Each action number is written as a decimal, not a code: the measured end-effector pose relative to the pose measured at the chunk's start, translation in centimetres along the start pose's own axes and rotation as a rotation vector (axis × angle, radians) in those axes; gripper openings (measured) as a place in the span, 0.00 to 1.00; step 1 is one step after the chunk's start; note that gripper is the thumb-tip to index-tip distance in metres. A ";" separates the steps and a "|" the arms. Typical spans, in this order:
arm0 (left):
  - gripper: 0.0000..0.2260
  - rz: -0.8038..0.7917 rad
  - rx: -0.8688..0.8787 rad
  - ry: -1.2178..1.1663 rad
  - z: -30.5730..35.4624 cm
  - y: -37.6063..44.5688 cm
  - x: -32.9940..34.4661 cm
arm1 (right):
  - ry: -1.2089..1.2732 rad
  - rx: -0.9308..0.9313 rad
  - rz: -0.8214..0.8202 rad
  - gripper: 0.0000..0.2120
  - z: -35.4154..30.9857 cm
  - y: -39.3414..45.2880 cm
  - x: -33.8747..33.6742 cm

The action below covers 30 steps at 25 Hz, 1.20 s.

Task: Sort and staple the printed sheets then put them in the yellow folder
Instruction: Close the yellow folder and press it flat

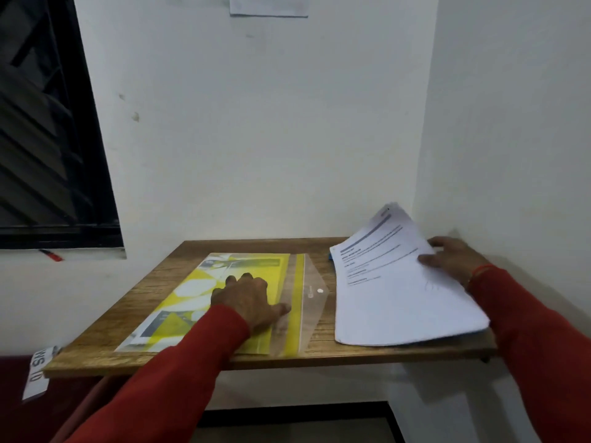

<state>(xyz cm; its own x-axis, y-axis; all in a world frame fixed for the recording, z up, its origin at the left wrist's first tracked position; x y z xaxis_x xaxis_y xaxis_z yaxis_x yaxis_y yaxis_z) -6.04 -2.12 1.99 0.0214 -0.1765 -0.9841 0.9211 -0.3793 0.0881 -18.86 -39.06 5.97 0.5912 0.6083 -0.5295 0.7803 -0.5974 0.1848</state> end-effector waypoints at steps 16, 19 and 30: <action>0.12 0.382 0.057 0.033 -0.3 -2.0 -6.6 | 0.074 -0.191 -0.480 0.17 -5.2 -2.2 7.7; 0.11 0.405 0.072 0.099 0.1 -2.8 -6.8 | 0.032 -0.012 -0.540 0.20 -2.8 0.3 10.2; 0.09 0.326 0.092 0.267 1.1 -3.5 -4.8 | 0.282 0.205 -0.292 0.11 -5.0 1.0 19.1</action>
<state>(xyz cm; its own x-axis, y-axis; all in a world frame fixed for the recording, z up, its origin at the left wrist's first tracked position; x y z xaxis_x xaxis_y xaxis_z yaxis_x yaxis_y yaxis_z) -9.75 -0.94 6.53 0.4164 -0.0641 -0.9069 0.8113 -0.4240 0.4025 -5.77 -25.46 0.16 0.4068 0.8685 -0.2832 0.8830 -0.4533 -0.1219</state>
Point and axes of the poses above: each hand's wrist, its own y-axis towards the middle knuckle, its own x-axis out of the palm, z = x × y, the point moved 8 cm from there along y, towards the middle knuckle, and after that the axes turned 6 degrees about -y, right-handed, at the moved point
